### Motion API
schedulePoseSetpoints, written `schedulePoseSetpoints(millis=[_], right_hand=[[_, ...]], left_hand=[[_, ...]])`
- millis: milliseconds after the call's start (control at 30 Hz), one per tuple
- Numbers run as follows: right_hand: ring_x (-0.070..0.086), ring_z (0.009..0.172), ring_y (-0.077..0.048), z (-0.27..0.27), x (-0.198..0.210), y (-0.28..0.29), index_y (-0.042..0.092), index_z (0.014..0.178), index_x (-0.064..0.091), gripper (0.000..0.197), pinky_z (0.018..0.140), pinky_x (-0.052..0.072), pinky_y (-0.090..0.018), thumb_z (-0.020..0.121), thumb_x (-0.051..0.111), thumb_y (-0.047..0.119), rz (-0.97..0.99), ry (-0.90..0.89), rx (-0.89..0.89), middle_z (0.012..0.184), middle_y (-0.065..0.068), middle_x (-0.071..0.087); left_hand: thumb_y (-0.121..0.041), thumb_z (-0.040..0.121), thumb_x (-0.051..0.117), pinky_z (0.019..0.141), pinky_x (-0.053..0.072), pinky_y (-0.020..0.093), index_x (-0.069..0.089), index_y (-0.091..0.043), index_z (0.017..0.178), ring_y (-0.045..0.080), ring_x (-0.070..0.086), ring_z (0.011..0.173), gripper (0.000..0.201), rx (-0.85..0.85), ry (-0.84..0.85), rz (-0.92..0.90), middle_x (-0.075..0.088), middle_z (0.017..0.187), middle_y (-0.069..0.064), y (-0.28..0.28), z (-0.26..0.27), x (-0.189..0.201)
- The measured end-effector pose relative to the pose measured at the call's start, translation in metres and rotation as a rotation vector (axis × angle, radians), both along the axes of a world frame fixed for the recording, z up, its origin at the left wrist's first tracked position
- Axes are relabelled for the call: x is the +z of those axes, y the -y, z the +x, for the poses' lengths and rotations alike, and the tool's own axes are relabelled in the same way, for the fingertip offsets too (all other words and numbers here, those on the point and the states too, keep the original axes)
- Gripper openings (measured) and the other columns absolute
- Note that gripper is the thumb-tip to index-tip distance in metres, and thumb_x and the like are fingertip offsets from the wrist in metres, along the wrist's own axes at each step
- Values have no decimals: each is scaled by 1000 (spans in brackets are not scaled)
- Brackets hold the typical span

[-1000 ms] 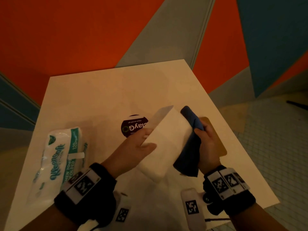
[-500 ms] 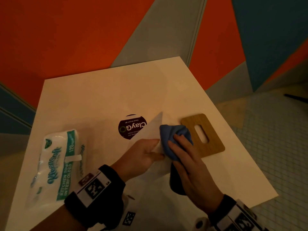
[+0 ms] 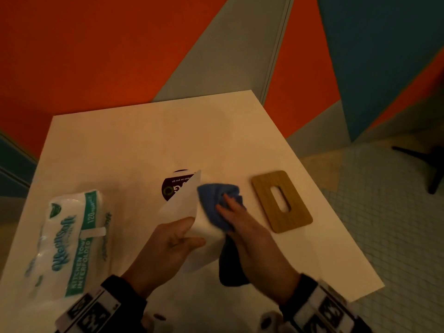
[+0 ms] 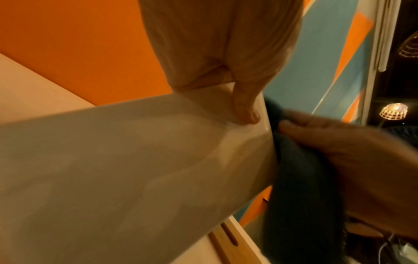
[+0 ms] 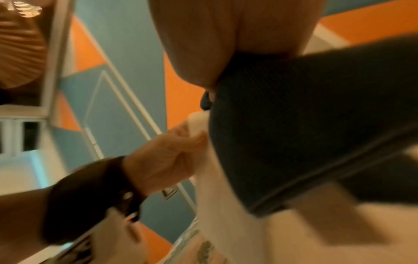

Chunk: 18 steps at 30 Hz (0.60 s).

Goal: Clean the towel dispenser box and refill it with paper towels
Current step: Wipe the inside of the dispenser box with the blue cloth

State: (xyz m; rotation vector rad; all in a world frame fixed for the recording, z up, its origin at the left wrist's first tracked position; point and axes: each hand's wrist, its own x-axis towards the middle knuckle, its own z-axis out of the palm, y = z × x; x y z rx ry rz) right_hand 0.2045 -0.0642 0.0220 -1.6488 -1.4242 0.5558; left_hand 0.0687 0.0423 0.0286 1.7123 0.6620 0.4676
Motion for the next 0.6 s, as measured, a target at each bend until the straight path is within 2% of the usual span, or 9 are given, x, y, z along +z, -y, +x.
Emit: schedulePoseSetpoints(millis=[33, 100, 200, 267, 300, 367, 467, 567, 600], right_hand=[[13, 134, 0, -7, -1, 2, 23, 137, 33, 49, 110, 3, -4, 94, 30, 45, 22, 63, 44, 146, 0, 23], [18, 134, -8, -7, 3, -10, 14, 134, 36, 46, 109, 1, -4, 95, 29, 38, 84, 160, 114, 143, -6, 26], [25, 132, -8, 10, 19, -46, 3, 131, 41, 39, 108, 10, -3, 95, 39, 19, 105, 39, 135, 141, -11, 33], [32, 128, -9, 28, 24, -65, 2, 130, 43, 36, 102, 18, -2, 95, 39, 8, 25, -25, 56, 141, -16, 41], [36, 127, -12, 34, 24, -69, 5, 131, 43, 35, 101, 22, -7, 96, 38, 7, -37, -70, 25, 141, -15, 43], [41, 128, -19, 39, 17, -67, 10, 132, 43, 35, 102, 27, -16, 98, 36, 10, -153, -104, -38, 140, -10, 46], [33, 135, -17, 23, -2, -40, 13, 136, 37, 39, 102, 16, -4, 97, 36, 14, -162, -10, -99, 146, -5, 37], [14, 136, -1, -15, -13, -11, 21, 139, 30, 46, 109, 5, -3, 94, 35, 19, -40, 78, 77, 147, 4, 20], [9, 136, -2, -22, -14, -9, 22, 138, 28, 46, 108, 2, -2, 93, 35, 23, -5, 154, 137, 146, 1, 20]], left_hand=[[-43, 60, 59, 68, 53, 30, 67, -12, 75, 7, 63, 70, 35, -18, 7, 13, 72, 75, 1, 1, 0, -2], [-36, 65, 62, 68, 52, 19, 68, -29, 74, 0, 64, 73, 12, -53, 48, 31, 72, 77, -12, 3, 2, -2], [-35, 65, 64, 56, 45, 20, 59, -24, 55, 3, 55, 57, 15, -15, 68, 6, 63, 57, -5, 6, 4, -2], [-25, 66, 65, 59, 50, 14, 68, -27, 68, 0, 62, 62, 5, 6, 57, -33, 70, 66, -15, 7, 1, 1], [-22, 66, 62, 61, 50, 10, 69, -28, 70, -4, 64, 65, 10, 26, 47, -27, 72, 71, -20, 6, -1, 1], [-29, 64, 63, 61, 48, 5, 67, -31, 65, -9, 63, 67, 5, 49, 43, -19, 71, 73, -26, 6, -8, 1], [-48, 58, 54, 65, 44, -1, 61, -34, 73, -14, 61, 76, 21, 57, 9, 41, 67, 78, -35, 4, -15, -8], [-48, 62, 55, 70, 53, 16, 67, -18, 70, 4, 66, 75, 33, 96, 2, 59, 73, 76, -7, 0, -20, -19], [-46, 64, 55, 73, 55, 21, 69, -20, 73, 8, 67, 77, 30, 94, 11, 55, 73, 78, -6, 0, -21, -21]])
